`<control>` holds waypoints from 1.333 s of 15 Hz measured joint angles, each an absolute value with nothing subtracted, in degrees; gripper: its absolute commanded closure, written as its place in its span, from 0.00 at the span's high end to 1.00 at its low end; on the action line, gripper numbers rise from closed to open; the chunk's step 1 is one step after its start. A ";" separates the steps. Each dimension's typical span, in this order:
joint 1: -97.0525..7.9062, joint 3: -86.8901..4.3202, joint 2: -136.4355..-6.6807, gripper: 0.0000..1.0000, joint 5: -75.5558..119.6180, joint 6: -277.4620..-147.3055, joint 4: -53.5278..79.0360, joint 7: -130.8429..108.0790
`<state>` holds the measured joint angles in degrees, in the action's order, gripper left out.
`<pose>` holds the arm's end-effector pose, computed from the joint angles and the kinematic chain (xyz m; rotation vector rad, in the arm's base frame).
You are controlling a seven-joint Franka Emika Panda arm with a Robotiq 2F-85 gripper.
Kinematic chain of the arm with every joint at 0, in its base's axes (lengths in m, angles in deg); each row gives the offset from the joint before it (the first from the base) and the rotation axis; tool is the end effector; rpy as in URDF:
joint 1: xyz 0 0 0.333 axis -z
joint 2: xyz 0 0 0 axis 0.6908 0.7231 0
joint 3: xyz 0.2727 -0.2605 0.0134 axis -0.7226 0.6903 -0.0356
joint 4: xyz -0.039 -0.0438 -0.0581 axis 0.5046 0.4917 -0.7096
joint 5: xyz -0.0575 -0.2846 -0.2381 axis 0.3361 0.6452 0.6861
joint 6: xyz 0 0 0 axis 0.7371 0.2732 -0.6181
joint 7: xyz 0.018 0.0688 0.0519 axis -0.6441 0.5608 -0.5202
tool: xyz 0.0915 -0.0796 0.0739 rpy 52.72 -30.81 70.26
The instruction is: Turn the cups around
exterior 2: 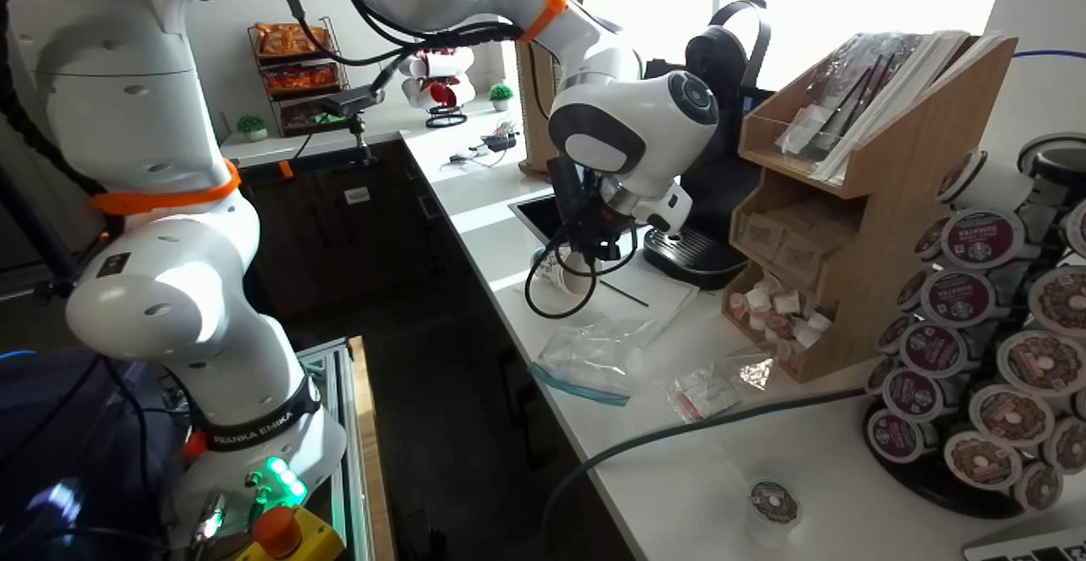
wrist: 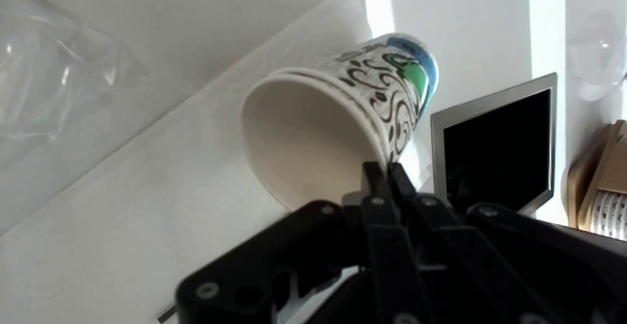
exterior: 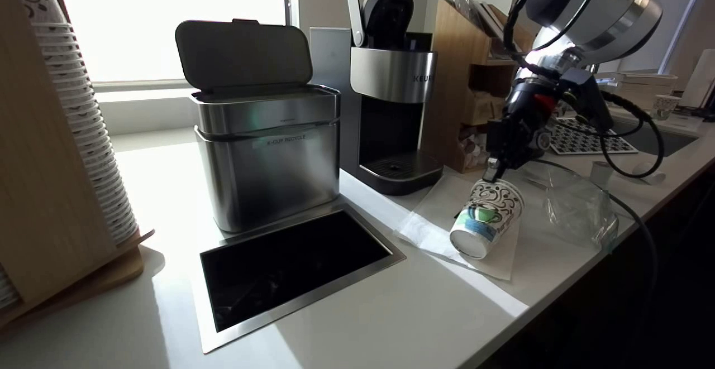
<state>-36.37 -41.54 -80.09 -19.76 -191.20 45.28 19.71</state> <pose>0.5102 -0.0379 0.3584 -2.4998 0.1464 0.1636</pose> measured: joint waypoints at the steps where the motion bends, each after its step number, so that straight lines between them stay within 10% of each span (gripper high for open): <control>1: -36.45 -41.56 -80.43 0.01 -19.66 -191.20 45.05 19.71; 20: -42.68 -45.32 -87.83 0.01 12.98 -192.01 41.76 4.31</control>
